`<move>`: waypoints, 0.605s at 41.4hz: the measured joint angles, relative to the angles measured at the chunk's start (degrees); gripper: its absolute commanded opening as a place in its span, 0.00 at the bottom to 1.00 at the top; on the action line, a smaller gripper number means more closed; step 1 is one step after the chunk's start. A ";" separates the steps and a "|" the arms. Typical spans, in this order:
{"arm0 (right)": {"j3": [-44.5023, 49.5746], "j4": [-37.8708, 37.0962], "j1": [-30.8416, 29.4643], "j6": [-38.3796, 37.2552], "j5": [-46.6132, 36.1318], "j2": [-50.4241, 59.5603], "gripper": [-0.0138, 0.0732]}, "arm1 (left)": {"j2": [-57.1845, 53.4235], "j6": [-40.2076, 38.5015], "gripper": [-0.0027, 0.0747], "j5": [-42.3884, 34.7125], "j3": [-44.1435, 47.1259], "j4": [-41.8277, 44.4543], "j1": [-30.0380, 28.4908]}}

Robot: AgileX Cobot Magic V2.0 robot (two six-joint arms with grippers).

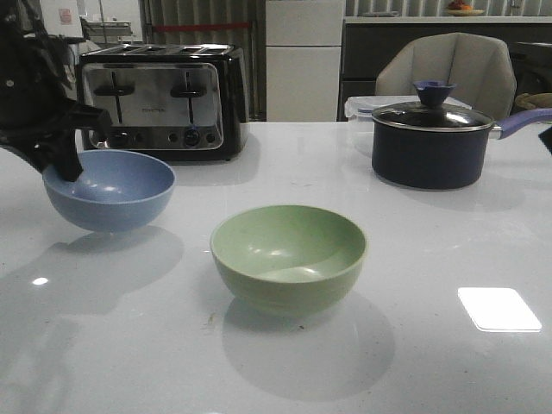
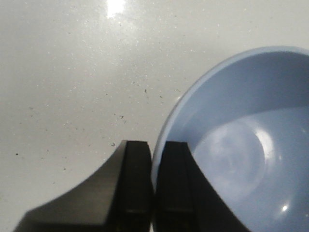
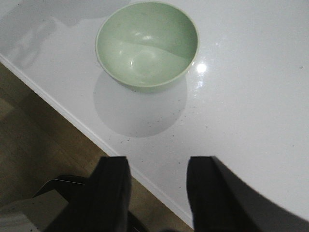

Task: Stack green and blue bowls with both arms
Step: 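Lift the blue bowl with the left gripper and lower it into the green bowl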

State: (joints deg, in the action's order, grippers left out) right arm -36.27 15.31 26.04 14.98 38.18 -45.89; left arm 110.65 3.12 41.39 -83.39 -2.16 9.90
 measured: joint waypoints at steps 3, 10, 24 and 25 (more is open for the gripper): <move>0.00 0.00 0.00 0.00 0.00 0.00 0.62 | -2.34 1.44 0.15 1.31 0.00 -1.58 0.00; 0.00 0.00 0.00 0.00 0.00 0.00 0.62 | -8.66 10.58 0.15 5.38 0.00 -11.40 0.00; 0.00 0.00 0.00 0.00 0.09 0.00 0.62 | -12.79 18.69 0.15 10.14 -0.04 -18.47 9.82; 0.00 0.00 0.00 0.00 0.09 0.00 0.62 | -12.69 18.89 0.15 10.14 -0.04 -18.47 11.01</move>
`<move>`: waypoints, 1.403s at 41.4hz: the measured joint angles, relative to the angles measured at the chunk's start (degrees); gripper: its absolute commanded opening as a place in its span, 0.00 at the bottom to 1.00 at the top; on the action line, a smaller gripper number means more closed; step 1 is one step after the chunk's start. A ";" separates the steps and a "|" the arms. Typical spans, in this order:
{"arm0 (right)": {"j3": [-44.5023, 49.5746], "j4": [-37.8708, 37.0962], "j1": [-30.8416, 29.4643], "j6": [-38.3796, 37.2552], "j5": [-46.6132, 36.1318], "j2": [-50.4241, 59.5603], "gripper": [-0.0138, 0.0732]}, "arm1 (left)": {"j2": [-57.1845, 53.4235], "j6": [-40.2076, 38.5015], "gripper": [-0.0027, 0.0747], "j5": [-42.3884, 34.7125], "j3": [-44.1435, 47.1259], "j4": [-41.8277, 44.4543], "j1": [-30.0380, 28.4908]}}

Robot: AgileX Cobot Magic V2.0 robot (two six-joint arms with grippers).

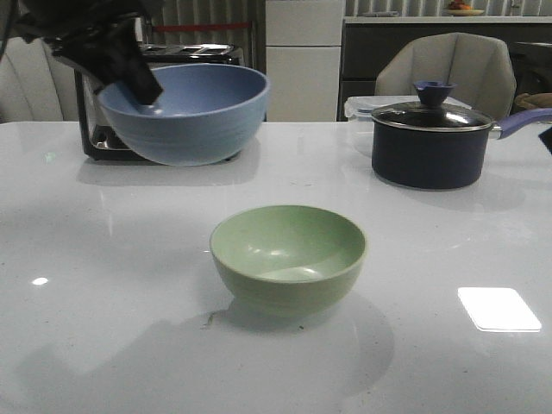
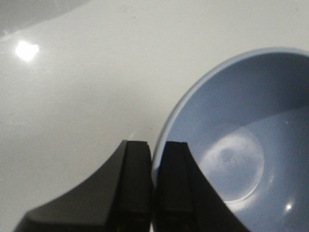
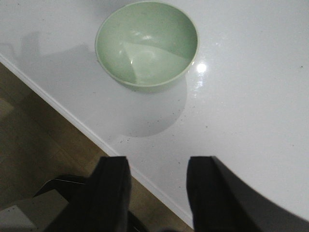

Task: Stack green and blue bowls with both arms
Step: 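Lift the blue bowl with the left gripper and lower it into the green bowl, then open the left gripper and withdraw it upward from the blue bowl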

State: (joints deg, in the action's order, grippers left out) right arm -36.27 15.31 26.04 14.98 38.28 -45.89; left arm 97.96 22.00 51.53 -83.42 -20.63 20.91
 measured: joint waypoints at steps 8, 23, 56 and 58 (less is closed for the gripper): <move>0.00 0.00 0.00 0.00 0.00 0.00 0.62 | 2.34 0.16 0.15 -1.71 0.00 -0.61 7.10; 0.00 0.00 0.00 0.00 0.00 0.00 0.62 | 9.06 0.16 0.15 -6.21 0.00 -0.61 11.06; 0.00 0.00 0.00 0.00 0.02 0.00 0.62 | 11.98 0.16 0.68 -7.65 -0.10 0.68 10.69; 0.00 0.00 0.00 0.00 0.02 0.00 0.62 | 10.31 0.16 0.68 -7.54 -0.10 0.94 10.47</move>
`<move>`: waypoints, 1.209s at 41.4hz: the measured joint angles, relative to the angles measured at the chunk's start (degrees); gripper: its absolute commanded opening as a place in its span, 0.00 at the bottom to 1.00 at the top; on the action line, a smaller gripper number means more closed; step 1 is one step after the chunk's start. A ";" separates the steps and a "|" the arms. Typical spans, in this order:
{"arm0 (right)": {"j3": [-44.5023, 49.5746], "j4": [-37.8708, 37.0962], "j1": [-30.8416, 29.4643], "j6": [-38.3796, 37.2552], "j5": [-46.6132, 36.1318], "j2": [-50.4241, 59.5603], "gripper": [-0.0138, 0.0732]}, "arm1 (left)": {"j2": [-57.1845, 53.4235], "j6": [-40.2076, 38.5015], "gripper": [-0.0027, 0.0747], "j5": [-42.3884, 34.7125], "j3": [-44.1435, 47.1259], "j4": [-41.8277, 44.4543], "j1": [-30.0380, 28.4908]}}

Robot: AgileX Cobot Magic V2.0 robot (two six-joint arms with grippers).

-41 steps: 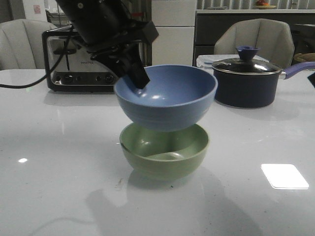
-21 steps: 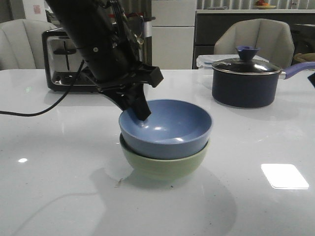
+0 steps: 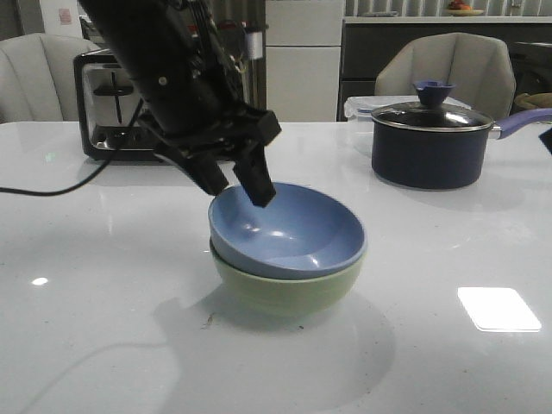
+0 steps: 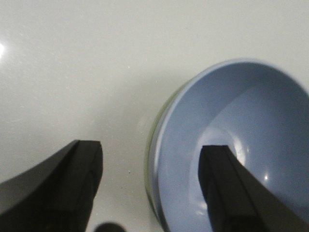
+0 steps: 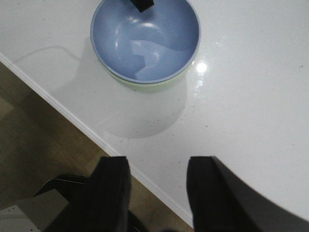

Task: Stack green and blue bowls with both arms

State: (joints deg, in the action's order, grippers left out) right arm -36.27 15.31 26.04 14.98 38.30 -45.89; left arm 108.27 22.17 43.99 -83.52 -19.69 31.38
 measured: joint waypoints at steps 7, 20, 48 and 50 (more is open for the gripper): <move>0.00 0.00 0.00 0.00 0.00 0.00 0.62 | -8.88 0.00 0.68 0.69 0.65 0.86 -0.25; 0.00 0.00 0.00 0.00 0.10 0.00 0.62 | -28.31 0.04 0.68 1.05 14.75 2.73 0.59; 0.00 0.00 0.00 0.00 0.10 0.00 0.62 | -63.44 -14.53 0.68 2.25 41.36 16.49 0.59; 0.00 0.00 0.00 0.00 0.10 0.00 0.62 | -64.30 -14.87 0.68 2.25 42.02 16.58 0.59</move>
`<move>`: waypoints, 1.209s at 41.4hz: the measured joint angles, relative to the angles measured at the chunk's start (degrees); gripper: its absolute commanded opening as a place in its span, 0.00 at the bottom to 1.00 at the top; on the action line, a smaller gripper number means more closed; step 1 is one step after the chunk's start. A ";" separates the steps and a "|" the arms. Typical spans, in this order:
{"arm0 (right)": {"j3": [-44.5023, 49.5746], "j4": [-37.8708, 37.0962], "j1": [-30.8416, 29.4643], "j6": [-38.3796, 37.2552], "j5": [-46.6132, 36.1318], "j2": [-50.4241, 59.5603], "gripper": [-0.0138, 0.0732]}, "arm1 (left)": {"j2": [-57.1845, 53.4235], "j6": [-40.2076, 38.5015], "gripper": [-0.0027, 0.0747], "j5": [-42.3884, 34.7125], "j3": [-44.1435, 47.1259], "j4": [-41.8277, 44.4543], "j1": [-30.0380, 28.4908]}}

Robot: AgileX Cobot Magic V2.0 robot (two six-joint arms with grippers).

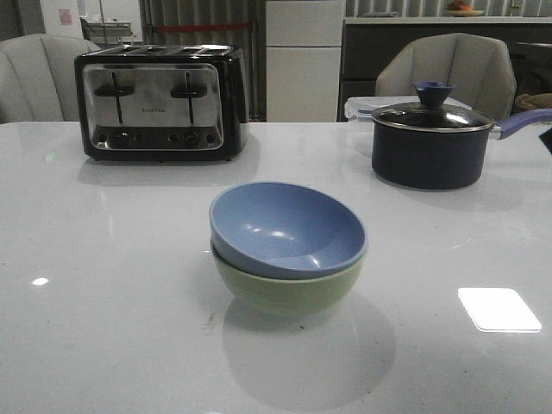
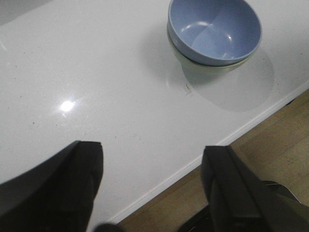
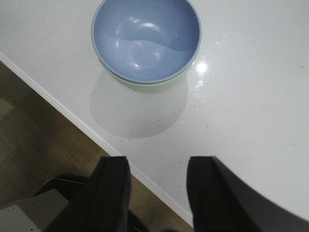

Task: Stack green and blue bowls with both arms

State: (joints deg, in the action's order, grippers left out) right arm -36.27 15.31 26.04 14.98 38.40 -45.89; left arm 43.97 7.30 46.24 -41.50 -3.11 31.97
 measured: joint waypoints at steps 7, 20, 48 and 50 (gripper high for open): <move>0.00 0.00 0.00 0.00 0.00 0.00 0.52 | -0.57 -0.12 0.55 0.00 0.67 0.00 0.00; 0.00 0.00 0.00 0.00 0.00 0.00 0.24 | -0.57 -0.12 0.15 -1.46 0.70 0.00 0.00; 0.00 0.00 0.00 0.00 0.12 0.00 0.24 | -0.57 -0.12 0.15 -2.20 0.70 0.00 0.00; 0.00 0.00 0.00 0.00 0.12 0.00 0.24 | -0.90 -0.12 0.15 -2.20 0.80 0.00 0.00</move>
State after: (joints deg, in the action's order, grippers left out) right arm -36.27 15.31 26.04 14.98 38.52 -45.89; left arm 43.07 7.18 44.04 -40.71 -3.11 31.97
